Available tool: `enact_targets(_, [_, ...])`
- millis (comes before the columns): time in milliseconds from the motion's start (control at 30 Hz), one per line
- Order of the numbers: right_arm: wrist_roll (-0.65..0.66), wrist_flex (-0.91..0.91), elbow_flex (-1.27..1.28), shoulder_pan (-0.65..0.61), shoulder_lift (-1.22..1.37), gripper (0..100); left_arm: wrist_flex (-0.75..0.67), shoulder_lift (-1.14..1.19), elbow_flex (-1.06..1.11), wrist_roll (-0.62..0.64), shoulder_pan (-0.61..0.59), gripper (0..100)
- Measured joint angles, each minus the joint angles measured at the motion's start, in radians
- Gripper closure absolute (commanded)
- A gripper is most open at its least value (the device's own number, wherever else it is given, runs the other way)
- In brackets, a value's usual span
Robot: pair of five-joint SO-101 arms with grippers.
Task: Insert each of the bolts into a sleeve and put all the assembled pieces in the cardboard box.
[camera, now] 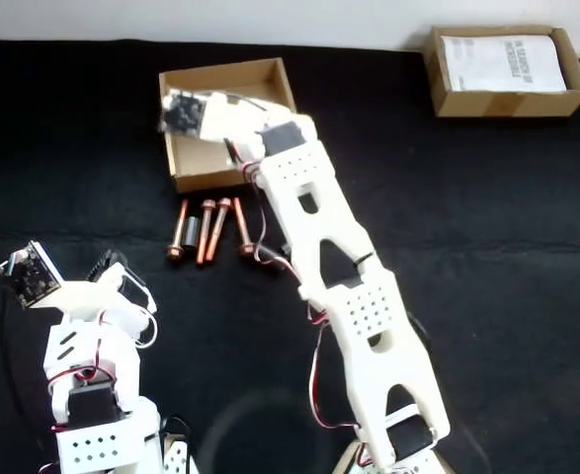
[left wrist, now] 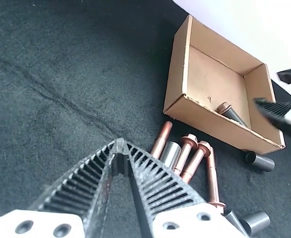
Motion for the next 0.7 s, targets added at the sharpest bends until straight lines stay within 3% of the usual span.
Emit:
enact_targets(400, [-0.367, 0.577, -0.416, -0.009, -0.098, 79.6, 0.000, 0.000, 0.000, 0.000, 0.002, 97])
enact_targets(567, [-0.557, 0.623, -0.330, 0.012, -0.189, 79.6, 0.000, 0.000, 0.000, 0.000, 0.002, 97])
enact_targets(700, [-0.617, 0.626, -0.094, 0.026, -0.295, 79.6, 0.000, 0.000, 0.000, 0.000, 0.002, 97])
